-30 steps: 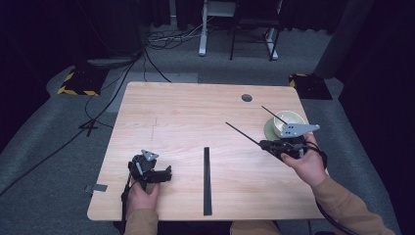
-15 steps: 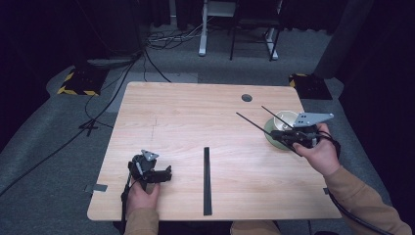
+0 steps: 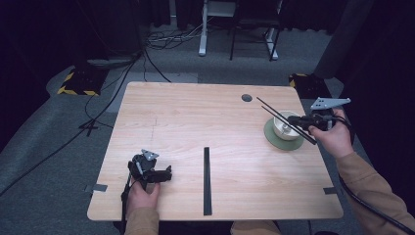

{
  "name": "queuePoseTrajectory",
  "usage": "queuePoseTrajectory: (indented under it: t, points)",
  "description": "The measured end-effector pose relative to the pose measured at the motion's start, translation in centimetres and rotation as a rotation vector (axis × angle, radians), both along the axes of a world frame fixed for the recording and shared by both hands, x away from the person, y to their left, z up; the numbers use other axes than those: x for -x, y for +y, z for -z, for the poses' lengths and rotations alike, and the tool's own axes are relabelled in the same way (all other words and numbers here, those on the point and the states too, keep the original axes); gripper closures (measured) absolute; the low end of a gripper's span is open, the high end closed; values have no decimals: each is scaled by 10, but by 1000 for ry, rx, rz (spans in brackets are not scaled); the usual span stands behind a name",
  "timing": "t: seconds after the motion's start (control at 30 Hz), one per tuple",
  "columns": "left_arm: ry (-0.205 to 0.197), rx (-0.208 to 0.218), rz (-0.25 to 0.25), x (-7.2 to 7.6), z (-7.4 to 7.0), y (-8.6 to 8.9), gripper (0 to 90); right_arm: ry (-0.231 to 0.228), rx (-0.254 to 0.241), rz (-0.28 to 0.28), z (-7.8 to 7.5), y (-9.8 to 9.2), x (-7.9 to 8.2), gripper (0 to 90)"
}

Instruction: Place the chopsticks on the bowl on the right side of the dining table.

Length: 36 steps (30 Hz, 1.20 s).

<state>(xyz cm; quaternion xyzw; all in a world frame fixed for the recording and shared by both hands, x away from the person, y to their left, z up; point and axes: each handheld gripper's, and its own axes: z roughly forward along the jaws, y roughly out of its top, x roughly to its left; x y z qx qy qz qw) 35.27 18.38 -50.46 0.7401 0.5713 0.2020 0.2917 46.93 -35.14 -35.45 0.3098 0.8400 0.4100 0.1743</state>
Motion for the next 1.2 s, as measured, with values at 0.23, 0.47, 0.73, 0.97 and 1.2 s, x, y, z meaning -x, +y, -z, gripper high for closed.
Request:
queuePoseTrajectory:
  t: [0.23,0.47,0.73,0.97,1.2]
  points:
    - [1,1,-3,0,0,0,8,4,14,11,7,-17,-17,869]
    - [2,2,-1,0,0,0,8,29,63,21,22,-30,-36,868]
    - [1,4,0,0,0,0,8,45,64,57,40,-44,-50,869]
    - [2,2,-2,0,0,0,8,64,59,64,56,-45,-56,868]
    - [1,1,-3,0,0,0,8,83,68,68,65,-44,-59,868]
